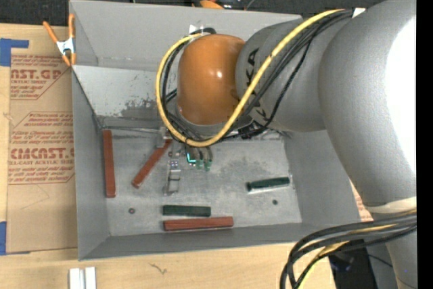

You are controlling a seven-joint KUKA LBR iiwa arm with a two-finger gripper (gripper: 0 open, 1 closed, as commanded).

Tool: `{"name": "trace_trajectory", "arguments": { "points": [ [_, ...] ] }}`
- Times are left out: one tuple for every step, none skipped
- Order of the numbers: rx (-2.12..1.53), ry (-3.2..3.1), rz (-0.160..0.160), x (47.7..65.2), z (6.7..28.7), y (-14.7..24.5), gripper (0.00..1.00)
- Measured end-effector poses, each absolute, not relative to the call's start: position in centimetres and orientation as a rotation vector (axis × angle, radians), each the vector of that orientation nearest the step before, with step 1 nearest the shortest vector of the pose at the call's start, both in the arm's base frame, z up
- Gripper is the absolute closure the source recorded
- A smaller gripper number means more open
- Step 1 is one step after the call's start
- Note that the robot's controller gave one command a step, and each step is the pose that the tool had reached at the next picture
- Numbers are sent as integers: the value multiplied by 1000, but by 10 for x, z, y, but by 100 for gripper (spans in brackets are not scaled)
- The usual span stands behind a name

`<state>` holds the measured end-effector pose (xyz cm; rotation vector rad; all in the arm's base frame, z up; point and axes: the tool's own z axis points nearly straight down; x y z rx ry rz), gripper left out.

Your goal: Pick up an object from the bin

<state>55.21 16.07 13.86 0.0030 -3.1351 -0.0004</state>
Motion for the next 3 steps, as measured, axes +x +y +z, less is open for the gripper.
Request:
{"name": "trace_trajectory", "arguments": {
  "points": [
    [749,-3050,-2,579,76,181,0],
    [747,-3054,-4,580,78,181,100],
    [706,-3073,-2,587,214,189,100]
  ]
}}
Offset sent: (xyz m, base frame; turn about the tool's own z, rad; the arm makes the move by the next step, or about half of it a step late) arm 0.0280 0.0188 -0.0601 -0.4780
